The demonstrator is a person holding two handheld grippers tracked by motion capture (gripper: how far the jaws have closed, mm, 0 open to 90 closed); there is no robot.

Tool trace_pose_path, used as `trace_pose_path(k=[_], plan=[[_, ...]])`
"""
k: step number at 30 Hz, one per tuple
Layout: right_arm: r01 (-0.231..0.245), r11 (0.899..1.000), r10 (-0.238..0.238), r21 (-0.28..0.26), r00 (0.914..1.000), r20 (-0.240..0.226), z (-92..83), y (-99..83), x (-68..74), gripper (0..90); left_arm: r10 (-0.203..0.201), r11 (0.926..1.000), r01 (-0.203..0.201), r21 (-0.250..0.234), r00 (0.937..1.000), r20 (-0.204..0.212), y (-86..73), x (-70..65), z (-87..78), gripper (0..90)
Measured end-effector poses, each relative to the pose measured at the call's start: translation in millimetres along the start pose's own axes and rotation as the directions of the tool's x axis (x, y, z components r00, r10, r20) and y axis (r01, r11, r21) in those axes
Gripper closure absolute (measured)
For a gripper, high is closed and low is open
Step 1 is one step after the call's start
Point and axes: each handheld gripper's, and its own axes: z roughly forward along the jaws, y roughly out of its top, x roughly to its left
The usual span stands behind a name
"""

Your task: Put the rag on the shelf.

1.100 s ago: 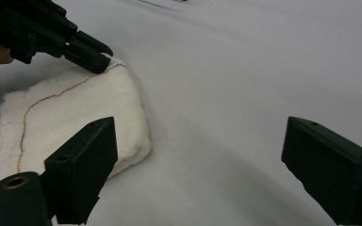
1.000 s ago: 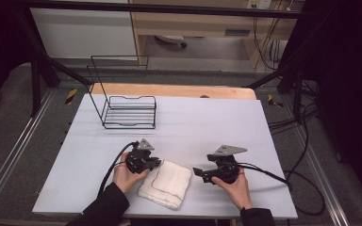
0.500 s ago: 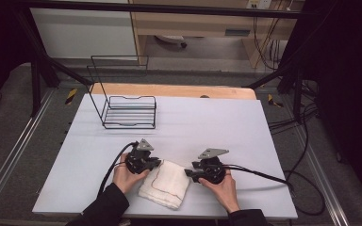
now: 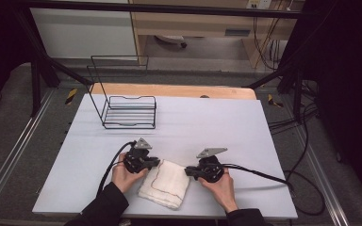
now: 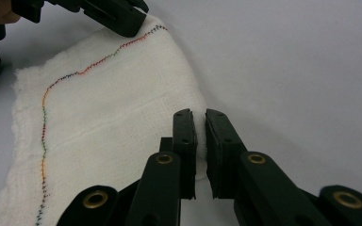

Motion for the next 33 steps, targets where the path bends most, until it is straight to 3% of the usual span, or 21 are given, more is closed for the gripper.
trace_pose_path(k=[7,10,17,22,26,27,29,33], plan=[[0.036,0.999,-0.036,-0.030,0.9992,0.016,1.0,20.4,4.9,83.8,-0.012,0.9993,0.011,-0.036,0.9996,-0.026,-3.9,5.0,-21.3,83.0],[0.062,0.997,-0.061,-0.035,0.9977,0.031,8.7,30.4,6.3,84.0,-0.007,0.9993,0.005,-0.038,0.9990,-0.044,-6.8,7.0,-26.7,83.0],[0.117,0.992,-0.113,-0.051,0.9917,0.060,33.6,54.2,10.0,84.2,-0.048,0.9975,0.042,-0.056,0.9941,-0.097,-21.8,15.5,-45.4,82.9],[0.159,0.984,-0.155,-0.079,0.9865,0.055,52.8,72.8,17.5,84.3,-0.081,0.9954,0.074,-0.061,0.9883,-0.129,-33.2,18.1,-57.4,82.5],[0.188,0.979,-0.185,-0.079,0.9819,0.041,70.2,85.1,25.9,84.3,-0.115,0.9922,0.105,-0.068,0.9788,-0.169,-47.0,19.2,-71.3,82.5],[0.197,0.977,-0.194,-0.078,0.9802,0.038,74.9,87.5,27.7,84.3,-0.115,0.9922,0.105,-0.068,0.9788,-0.169,-47.0,19.2,-71.3,82.5],[0.206,0.976,-0.205,-0.075,0.9785,0.023,83.5,91.3,31.1,84.3,-0.142,0.9887,0.130,-0.074,0.9721,-0.187,-55.6,18.9,-77.9,82.5],[0.231,0.970,-0.232,-0.080,0.9728,0.000,97.6,96.8,36.8,84.3,-0.152,0.9875,0.140,-0.071,0.9668,-0.205,-65.9,16.5,-81.5,81.9]])
